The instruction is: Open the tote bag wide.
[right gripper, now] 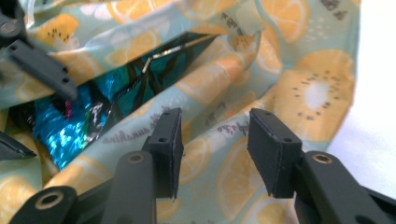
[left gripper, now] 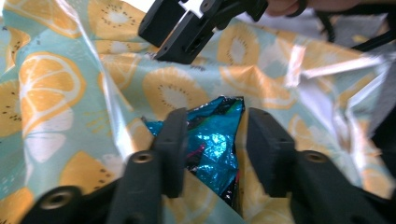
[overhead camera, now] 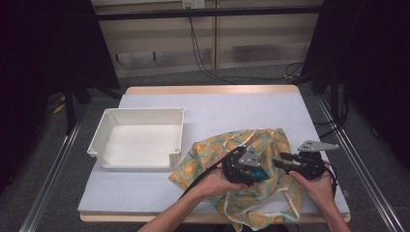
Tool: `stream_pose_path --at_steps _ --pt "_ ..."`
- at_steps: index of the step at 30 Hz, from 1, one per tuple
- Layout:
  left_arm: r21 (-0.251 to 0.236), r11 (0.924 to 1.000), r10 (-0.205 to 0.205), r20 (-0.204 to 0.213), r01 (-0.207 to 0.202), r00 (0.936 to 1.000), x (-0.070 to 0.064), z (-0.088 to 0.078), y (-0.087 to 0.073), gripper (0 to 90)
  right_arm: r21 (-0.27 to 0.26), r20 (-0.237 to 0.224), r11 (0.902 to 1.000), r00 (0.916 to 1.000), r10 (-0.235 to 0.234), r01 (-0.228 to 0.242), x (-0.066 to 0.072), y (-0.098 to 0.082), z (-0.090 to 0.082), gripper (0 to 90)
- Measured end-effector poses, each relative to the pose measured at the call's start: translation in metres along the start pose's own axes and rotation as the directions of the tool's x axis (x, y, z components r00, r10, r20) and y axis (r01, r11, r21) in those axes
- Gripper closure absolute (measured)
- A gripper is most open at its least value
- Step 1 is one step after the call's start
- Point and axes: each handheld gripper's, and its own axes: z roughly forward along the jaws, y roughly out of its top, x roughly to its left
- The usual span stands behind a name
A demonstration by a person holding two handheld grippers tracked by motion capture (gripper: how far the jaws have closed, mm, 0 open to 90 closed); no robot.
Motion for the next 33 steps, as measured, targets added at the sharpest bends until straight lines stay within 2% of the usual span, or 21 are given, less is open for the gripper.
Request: stream_pose_path --at_steps 2,4,5,6,8,9,11,12,13,15,20,24,25,27,28,33 --pt "0.038 0.9991 0.023 -0.032 -0.021 0.9992 -0.003 0.003 0.0 50.8 0.002 -0.003 1.0 1.0 -0.002 0.002 -0.001 -0.001 0.001 55.5" --pt "0.042 0.9986 0.036 -0.042 -0.034 0.9985 -0.006 0.007 -0.002 50.3 0.007 -0.008 1.0 1.0 0.0 0.0 0.0 -0.001 0.003 55.5" --pt "0.059 0.9972 0.05 -0.055 -0.047 0.9972 -0.006 0.009 -0.003 50.3 0.011 -0.005 0.9999 1.0 -0.002 0.002 0.0 -0.001 0.004 55.5" --pt "0.062 0.997 0.049 -0.051 -0.046 0.9975 -0.006 0.01 -0.003 50.3 0.014 -0.007 0.9999 1.0 -0.001 0.001 0.001 -0.002 0.005 55.5" --pt "0.08 0.9957 0.053 -0.074 -0.047 0.9959 -0.006 0.012 -0.004 50.7 0.016 -0.015 0.9999 0.9999 -0.001 0.002 0.0 -0.002 0.006 55.3" --pt "0.076 0.9965 0.038 -0.06 -0.034 0.9975 -0.005 0.014 -0.005 50.8 0.013 -0.015 0.9999 0.9999 -0.004 0.004 0.0 -0.002 0.007 55.1" --pt "0.082 0.9959 0.044 -0.075 -0.038 0.9962 -0.004 0.016 -0.006 51.7 0.02 -0.018 0.9998 0.9998 0.002 -0.002 0.0 -0.003 0.007 55.0" --pt "0.091 0.9949 0.048 -0.059 -0.043 0.9971 -0.002 0.016 -0.006 51.7 0.021 -0.018 0.9998 0.9998 0.001 -0.001 0.0 -0.003 0.007 54.8" --pt "0.095 0.9947 0.046 -0.071 -0.039 0.9964 -0.003 0.018 -0.007 51.7 0.023 -0.021 0.9997 0.9998 0.001 0.0 -0.001 -0.004 0.008 54.1" --pt "0.128 0.9898 0.074 -0.088 -0.063 0.9934 -0.005 0.02 -0.007 51.7 0.03 -0.026 0.9996 0.9997 0.002 -0.001 -0.001 -0.005 0.009 54.0" --pt "0.146 0.9857 0.101 -0.114 -0.083 0.9884 -0.009 0.024 -0.007 52.1 0.031 -0.03 0.9995 0.9995 0.0 0.001 0.0 -0.005 0.01 53.8" --pt "0.165 0.9829 0.103 -0.126 -0.081 0.9867 -0.007 0.025 -0.008 65.4 0.033 -0.031 0.9995 0.9995 0.0 0.001 0.0 -0.005 0.01 53.6" --pt "0.164 0.9843 0.089 -0.14 -0.066 0.9862 -0.008 0.025 -0.008 68.6 0.033 -0.031 0.9994 0.9995 0.002 -0.001 0.0 -0.005 0.01 53.6" --pt "0.16 0.9861 0.068 -0.139 -0.046 0.988 -0.006 0.025 -0.008 75.4 0.034 -0.032 0.9994 0.9995 0.001 0.0 -0.001 -0.005 0.01 53.5" --pt "0.162 0.9859 0.067 -0.135 -0.044 0.9887 -0.005 0.024 -0.008 79.5 0.033 -0.033 0.9994 0.9995 0.0 0.002 -0.001 -0.005 0.01 53.5" --pt "0.117 0.9931 0.002 -0.113 0.011 0.9935 0.001 0.018 -0.008 90.0 0.03 -0.034 0.9995 0.9994 -0.003 0.004 0.0 -0.005 0.01 53.5"
